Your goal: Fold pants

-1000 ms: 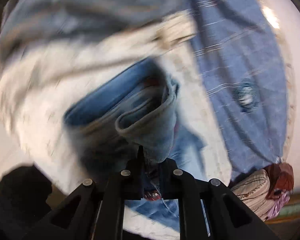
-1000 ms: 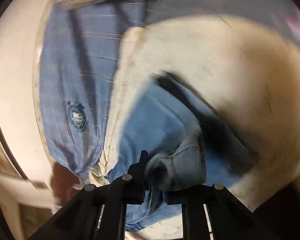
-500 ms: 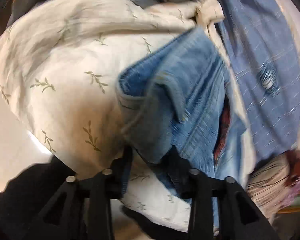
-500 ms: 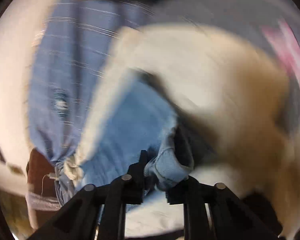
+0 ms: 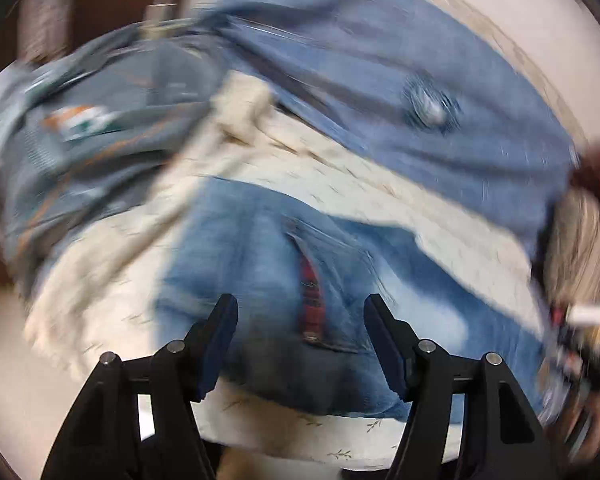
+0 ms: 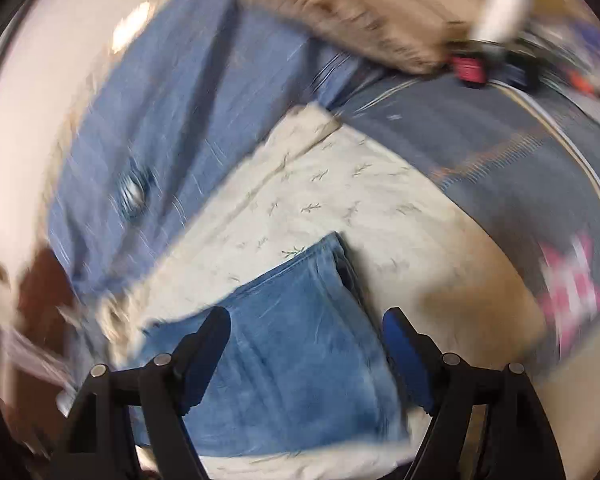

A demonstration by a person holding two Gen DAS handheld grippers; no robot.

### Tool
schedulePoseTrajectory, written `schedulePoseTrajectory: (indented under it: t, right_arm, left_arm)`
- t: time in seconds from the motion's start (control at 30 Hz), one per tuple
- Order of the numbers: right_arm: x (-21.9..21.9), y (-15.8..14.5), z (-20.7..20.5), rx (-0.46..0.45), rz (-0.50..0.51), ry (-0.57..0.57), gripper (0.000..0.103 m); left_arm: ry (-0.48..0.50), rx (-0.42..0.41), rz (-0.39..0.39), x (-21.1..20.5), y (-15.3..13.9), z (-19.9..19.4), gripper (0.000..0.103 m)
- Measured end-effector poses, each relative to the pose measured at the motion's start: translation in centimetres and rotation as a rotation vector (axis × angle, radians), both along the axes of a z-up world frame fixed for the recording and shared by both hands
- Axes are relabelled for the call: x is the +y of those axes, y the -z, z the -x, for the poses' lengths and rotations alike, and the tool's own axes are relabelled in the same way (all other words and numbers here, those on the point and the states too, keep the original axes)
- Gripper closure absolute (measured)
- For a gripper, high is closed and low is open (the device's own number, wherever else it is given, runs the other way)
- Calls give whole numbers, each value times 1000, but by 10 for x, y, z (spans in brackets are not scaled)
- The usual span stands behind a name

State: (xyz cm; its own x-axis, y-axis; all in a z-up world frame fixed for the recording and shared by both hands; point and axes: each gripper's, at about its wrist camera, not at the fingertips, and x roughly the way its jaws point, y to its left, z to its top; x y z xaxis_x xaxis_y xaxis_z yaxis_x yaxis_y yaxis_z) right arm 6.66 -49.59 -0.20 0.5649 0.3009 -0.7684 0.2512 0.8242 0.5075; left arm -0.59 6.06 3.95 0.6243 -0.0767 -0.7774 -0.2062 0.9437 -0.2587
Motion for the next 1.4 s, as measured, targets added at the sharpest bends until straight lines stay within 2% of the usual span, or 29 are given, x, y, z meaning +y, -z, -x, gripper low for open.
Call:
schedulePoseTrajectory:
  t: [0.03,0.07,0.1,0.13,0.17,0.23,0.3,0.33,0.37,0.4,0.47,0.5,0.63,0.7,0.73,0.77,0.8,0.83,0.87,0.9,0.93,0.97,1.07,1.13,1.17,1.23,1.27,1.3,1.4]
  right_arm:
    - [1,11,-17,54,-3,-36,28]
    - [1,23,-30,94,-11,-58,39]
    - [2,30,-37,118,-6,-81,43]
    - [4,33,-45,126,15,-98,57]
    - [7,31,-47,120,41,-107,77]
    - [13,7,-46,36,95,-126,79]
    - [16,-29,-36,-104,209,-100,93]
    - [13,-34,-35,-123,222,-85,95]
    - [8,-29,-37,-100,204,-81,95]
    - [1,-3,-46,0,175,-79,95]
    - [-5,29,-48,104,229,-78,94]
    - [-8,34,-42,101,233,-67,94]
    - [-9,-12,2,-117,161,17,89]
    - [4,-32,18,-195,91,-43,82]
    - [13,-35,24,-210,44,-105,66]
    - [19,-33,27,-213,4,-157,33]
    - [27,-22,26,-197,-16,-210,21]
    - [30,-9,25,-159,14,-218,18]
    - [31,10,19,-87,57,-212,18]
    - [27,36,10,38,98,-178,21]
    - [24,36,9,32,107,-140,29]
    - [26,20,13,-11,125,-128,29]
    - [54,-44,15,-191,242,-166,29]
    - [89,-65,1,-234,234,-281,29]
    - [106,-70,-6,-240,217,-347,29]
    - [159,-69,-27,-255,174,-510,29]
    - [181,-63,-37,-252,171,-568,29]
    - [207,-54,-52,-237,174,-613,29]
    - [267,-31,-99,-187,172,-708,29]
  left_arm:
    - [21,21,-29,-8,6,-2,37]
    - [66,60,-52,-17,20,-10,37]
    - [82,93,-68,-22,32,-17,37]
    - [81,108,-86,-28,38,-22,37]
    - [78,115,-108,-28,44,-24,37]
    - [57,88,-130,-24,48,-21,37]
    - [40,67,-155,-21,49,-22,33]
    - [32,73,-152,-20,53,-27,27]
    - [17,79,-128,-16,57,-28,26]
    - [10,75,-116,-13,58,-28,24]
    - [11,79,-121,-18,55,-27,24]
    - [13,73,-118,-19,51,-24,24]
    - [16,-40,-84,-18,17,-2,24]
    - [27,-97,-66,-19,5,5,24]
    - [25,-105,-65,-19,5,5,21]
    - [20,-85,-75,-18,13,-2,19]
    - [1,2,-110,-17,31,-12,19]
    - [-18,77,-139,-15,44,-18,18]
    - [-30,168,-154,-12,64,-26,15]
    - [-44,143,-113,-6,64,-25,15]
    - [-53,136,-105,-5,57,-23,17]
    - [-53,125,-101,-5,45,-19,17]
    - [-74,-84,-110,-6,2,-1,16]
    - [-63,-100,-149,-11,1,-2,15]
    - [-58,-64,-182,-14,11,-6,15]
    - [-42,91,-242,-14,48,-16,14]
    - [-50,100,-219,-10,58,-15,13]
    - [-65,70,-195,-8,55,-11,13]
    - [-27,68,-226,-10,57,-11,11]
